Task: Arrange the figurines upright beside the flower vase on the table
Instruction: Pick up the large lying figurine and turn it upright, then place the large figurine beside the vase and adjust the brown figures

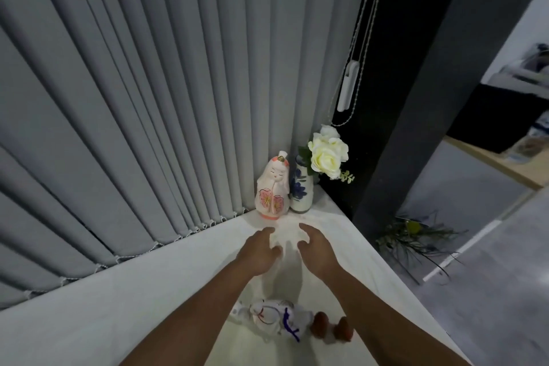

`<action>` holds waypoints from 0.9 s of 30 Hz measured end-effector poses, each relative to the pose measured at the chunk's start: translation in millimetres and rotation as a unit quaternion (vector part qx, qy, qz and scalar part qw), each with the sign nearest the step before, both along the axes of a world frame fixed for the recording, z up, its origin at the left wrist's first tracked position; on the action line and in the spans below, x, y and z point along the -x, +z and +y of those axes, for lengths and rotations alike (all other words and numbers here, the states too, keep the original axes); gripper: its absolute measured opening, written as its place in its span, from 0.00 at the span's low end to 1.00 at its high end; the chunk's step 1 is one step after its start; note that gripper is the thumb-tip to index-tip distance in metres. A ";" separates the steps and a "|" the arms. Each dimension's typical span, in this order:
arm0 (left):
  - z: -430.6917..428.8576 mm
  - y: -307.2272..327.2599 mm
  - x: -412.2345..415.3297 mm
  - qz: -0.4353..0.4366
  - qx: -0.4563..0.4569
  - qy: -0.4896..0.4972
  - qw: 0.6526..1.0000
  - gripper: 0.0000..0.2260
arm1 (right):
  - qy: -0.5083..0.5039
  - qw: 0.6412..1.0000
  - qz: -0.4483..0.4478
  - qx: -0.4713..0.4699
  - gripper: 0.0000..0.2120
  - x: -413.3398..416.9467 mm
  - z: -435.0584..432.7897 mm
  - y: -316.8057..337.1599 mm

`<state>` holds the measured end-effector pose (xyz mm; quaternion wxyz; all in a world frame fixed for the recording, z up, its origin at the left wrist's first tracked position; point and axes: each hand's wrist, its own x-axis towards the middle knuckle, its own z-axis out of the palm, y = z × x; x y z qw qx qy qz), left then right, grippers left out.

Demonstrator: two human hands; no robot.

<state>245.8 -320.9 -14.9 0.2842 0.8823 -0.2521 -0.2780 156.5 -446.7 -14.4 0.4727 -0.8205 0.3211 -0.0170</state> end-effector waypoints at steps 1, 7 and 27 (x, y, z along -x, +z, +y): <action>2.1 -1.5 2.7 0.007 -0.008 -0.016 1.000 0.26 | 0.007 1.000 0.006 0.011 0.22 4.0 -0.9 -0.5; 19.1 6.6 46.5 0.015 -0.016 -0.122 0.992 0.26 | 0.031 0.995 0.029 0.089 0.20 66.6 6.0 15.5; -7.0 -23.3 133.4 -0.184 -0.131 -0.289 0.930 0.20 | 0.006 0.982 0.132 0.134 0.21 152.4 22.8 -25.8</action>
